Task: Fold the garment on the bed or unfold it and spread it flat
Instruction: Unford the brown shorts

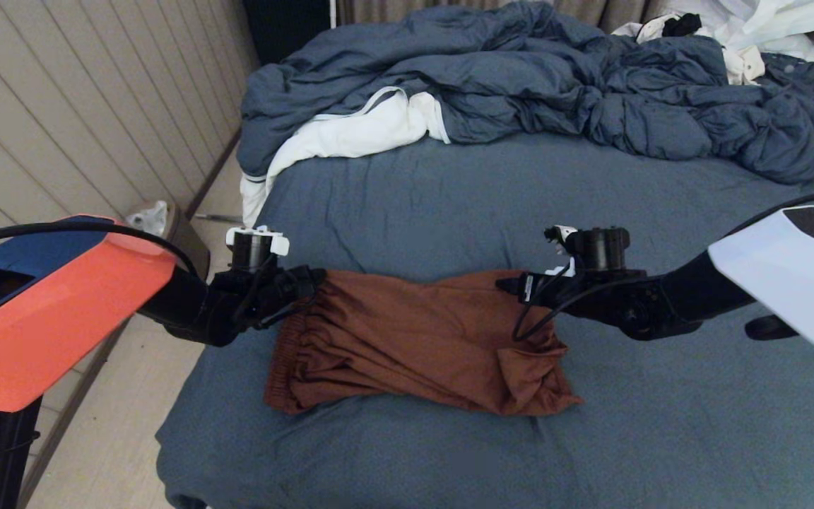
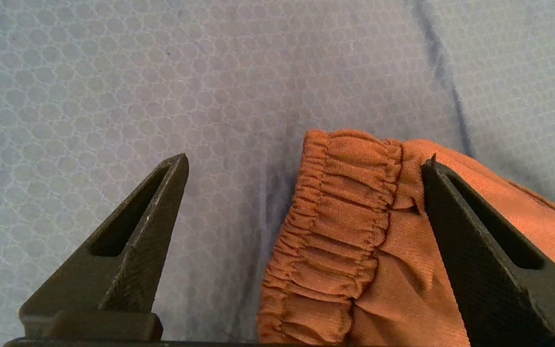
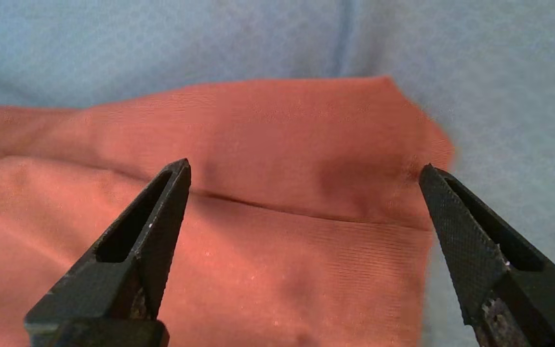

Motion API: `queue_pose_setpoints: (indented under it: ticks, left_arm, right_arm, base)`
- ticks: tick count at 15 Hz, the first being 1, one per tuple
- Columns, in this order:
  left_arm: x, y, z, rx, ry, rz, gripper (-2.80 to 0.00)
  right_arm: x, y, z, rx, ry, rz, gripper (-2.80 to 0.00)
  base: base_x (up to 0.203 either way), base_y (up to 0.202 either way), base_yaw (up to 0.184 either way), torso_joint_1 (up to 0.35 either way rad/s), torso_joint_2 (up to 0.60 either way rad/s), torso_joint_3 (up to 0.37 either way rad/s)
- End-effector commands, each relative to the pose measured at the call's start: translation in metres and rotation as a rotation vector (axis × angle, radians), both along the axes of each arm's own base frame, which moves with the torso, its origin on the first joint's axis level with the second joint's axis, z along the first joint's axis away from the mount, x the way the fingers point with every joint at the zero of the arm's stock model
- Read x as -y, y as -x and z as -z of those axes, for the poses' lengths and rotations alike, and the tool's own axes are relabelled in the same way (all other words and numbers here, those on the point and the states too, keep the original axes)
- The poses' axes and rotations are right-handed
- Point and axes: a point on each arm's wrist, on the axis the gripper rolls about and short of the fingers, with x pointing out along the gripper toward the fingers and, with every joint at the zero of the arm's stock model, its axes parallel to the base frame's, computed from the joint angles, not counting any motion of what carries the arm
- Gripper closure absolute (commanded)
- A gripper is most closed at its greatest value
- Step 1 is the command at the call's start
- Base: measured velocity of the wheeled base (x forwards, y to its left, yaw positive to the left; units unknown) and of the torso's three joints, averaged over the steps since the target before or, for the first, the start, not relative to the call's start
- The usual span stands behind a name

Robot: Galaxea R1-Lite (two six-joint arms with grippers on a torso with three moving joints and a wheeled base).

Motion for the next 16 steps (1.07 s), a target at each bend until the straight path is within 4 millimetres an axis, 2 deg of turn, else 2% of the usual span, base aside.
queue_pose_setpoints:
  ticks: [1, 5, 6, 10, 13, 16]
  left_arm:
    - [0.007, 0.005, -0.004, 0.008, 0.008, 0.015, -2.80]
    - [0.017, 0.009, -0.002, 0.002, 0.009, 0.033, -2.80]
    - [0.019, 0.010, -0.001, -0.001, 0.007, 0.036, 0.00]
    - [0.021, 0.011, -0.001, 0.001, 0.004, 0.039, 0.00]
    - [0.022, 0.011, -0.001, 0.009, 0.006, 0.042, 0.00]
    - [0.022, 0.012, -0.010, 0.032, 0.010, 0.041, 0.00]
  right_arm:
    - [-0.001, -0.002, 0.004, -0.006, 0.000, -0.003, -2.80]
    - [-0.002, -0.007, 0.005, 0.001, 0.003, 0.007, -2.80]
    - [-0.002, -0.007, 0.004, 0.005, 0.005, 0.015, 0.00]
    - [-0.003, -0.007, 0.004, 0.006, 0.006, 0.013, 0.00]
    - [-0.005, -0.008, 0.012, -0.010, 0.011, 0.010, 0.00]
    - [-0.007, -0.006, 0.003, 0.014, 0.004, 0.011, 0.00]
  base:
    - [0.000, 0.000, 0.000, 0.000, 0.00, 0.000]
    - [0.000, 0.000, 0.000, 0.000, 0.00, 0.000]
    - [0.000, 0.000, 0.000, 0.000, 0.00, 0.000]
    - [0.000, 0.000, 0.000, 0.000, 0.00, 0.000]
    - [0.000, 0.000, 0.000, 0.000, 0.00, 0.000]
    - [0.000, 0.000, 0.000, 0.000, 0.00, 0.000]
